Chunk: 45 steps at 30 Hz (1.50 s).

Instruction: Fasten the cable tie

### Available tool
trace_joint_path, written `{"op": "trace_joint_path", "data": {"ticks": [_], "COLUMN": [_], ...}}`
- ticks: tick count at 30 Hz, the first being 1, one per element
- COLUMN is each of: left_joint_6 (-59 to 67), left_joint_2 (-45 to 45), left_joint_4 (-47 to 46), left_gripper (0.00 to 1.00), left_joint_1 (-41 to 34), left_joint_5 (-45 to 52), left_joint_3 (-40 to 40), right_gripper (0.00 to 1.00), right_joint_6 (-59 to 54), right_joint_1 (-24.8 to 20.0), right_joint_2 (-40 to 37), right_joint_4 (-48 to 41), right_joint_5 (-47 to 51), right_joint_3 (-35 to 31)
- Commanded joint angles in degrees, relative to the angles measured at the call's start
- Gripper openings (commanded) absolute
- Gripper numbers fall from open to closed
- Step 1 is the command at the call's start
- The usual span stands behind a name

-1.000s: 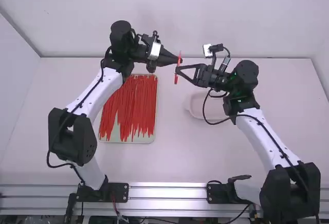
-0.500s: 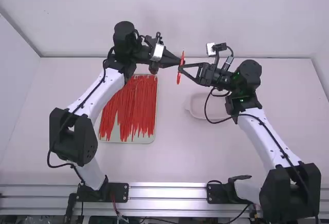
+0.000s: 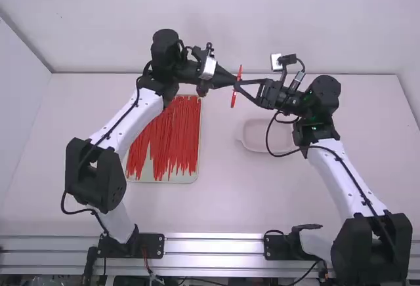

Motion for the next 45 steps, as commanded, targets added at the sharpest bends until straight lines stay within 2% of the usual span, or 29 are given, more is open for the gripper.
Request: {"op": "trace_joint_path", "data": {"ticks": [1,6,12,13,16,20,29,38,45], "left_joint_6": [0.7,3.5,2.7,2.3,-1.3,-3.4,-6.1,-7.5,-7.3], "left_joint_2": [-0.6,-0.6,-0.6,-0.6,-0.6,-0.6,-0.6,-0.8,-0.9], "left_joint_4": [-1.1,-4.6,-3.5,-3.0,0.7,2.7,0.7,0.9,0.7], "left_gripper": [0.02,0.02,0.02,0.02,0.02,0.02,0.02,0.02,0.02], "left_joint_1": [-2.5,-2.6,-2.3,-2.2,-2.1,-0.9,-1.0,-2.4,-2.8], "left_joint_5": [7.4,7.4,7.4,7.4,7.4,7.4,7.4,7.4,7.4], "left_joint_3": [-0.3,-0.3,-0.3,-0.3,-0.3,-0.3,-0.3,-0.3,-0.3], "right_gripper": [0.00,0.00,0.01,0.07,0.35,0.46,0.49,0.49,0.42], "right_joint_6": [-1.3,-1.4,-1.4,-1.3,-1.3,0.0,1.2,1.3,3.9], "right_joint_1": [-1.5,-2.1,-2.6,-2.5,-1.7,-2.0,-3.1,-6.0,-4.9], "right_joint_2": [0.5,0.5,0.5,0.5,0.5,0.5,0.5,0.5,0.5], "right_joint_4": [-0.9,-0.8,-1.2,-1.2,-1.2,-1.0,-1.0,-1.1,1.6], "right_joint_5": [7.8,8.8,7.9,7.6,5.7,3.0,-1.0,-2.2,-2.4], "right_joint_3": [2.1,2.1,2.1,2.1,2.1,2.1,2.1,2.1,2.1]}}
